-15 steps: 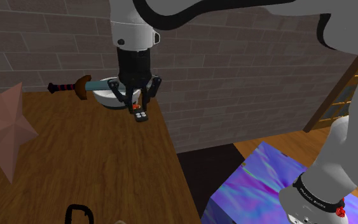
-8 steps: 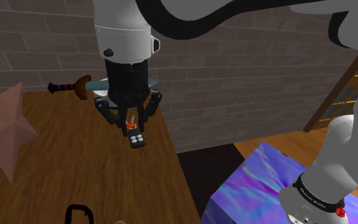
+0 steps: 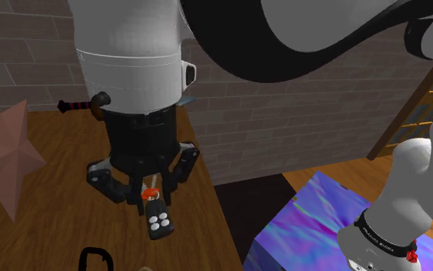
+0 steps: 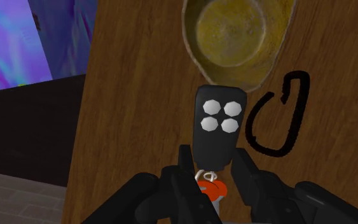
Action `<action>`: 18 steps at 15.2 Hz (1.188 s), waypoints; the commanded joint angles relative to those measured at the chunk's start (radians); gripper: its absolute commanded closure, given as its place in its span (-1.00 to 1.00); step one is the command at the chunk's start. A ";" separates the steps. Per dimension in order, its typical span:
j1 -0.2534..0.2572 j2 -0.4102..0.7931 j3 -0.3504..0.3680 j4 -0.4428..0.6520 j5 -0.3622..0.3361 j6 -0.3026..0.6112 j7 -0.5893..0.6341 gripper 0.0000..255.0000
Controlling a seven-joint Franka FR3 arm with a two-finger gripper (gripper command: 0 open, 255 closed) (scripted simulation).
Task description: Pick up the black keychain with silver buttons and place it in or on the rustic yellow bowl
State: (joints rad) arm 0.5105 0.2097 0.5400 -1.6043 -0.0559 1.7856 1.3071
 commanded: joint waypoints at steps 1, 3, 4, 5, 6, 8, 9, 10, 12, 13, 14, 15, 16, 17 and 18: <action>0.034 0.017 0.017 0.022 -0.012 -0.006 0.052 1.00; 0.067 0.032 0.032 0.039 -0.023 -0.011 0.101 1.00; 0.085 0.041 0.039 0.050 -0.030 -0.014 0.125 1.00; 0.103 0.052 0.046 0.063 -0.037 -0.017 0.150 1.00; 0.121 0.063 0.052 0.077 -0.045 -0.021 0.174 1.00; 0.161 0.089 0.064 0.109 -0.063 -0.031 0.224 1.00; 0.182 0.104 0.070 0.127 -0.073 -0.036 0.249 1.00; 0.189 0.109 0.071 0.134 -0.076 -0.038 0.257 1.00; 0.186 0.109 0.070 0.106 -0.076 -0.011 0.257 1.00; 0.185 0.109 0.070 0.092 -0.076 0.002 0.257 1.00; 0.184 0.109 0.069 0.079 -0.077 0.016 0.257 1.00; 0.183 0.109 0.069 0.066 -0.077 0.029 0.257 1.00; 0.182 0.110 0.068 0.053 -0.078 0.042 0.257 1.00; 0.181 0.111 0.067 0.041 -0.079 0.055 0.258 1.00; 0.180 0.112 0.067 0.029 -0.080 0.068 0.258 1.00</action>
State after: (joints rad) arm 0.6921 0.3216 0.6074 -1.5647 -0.1351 1.8420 1.5656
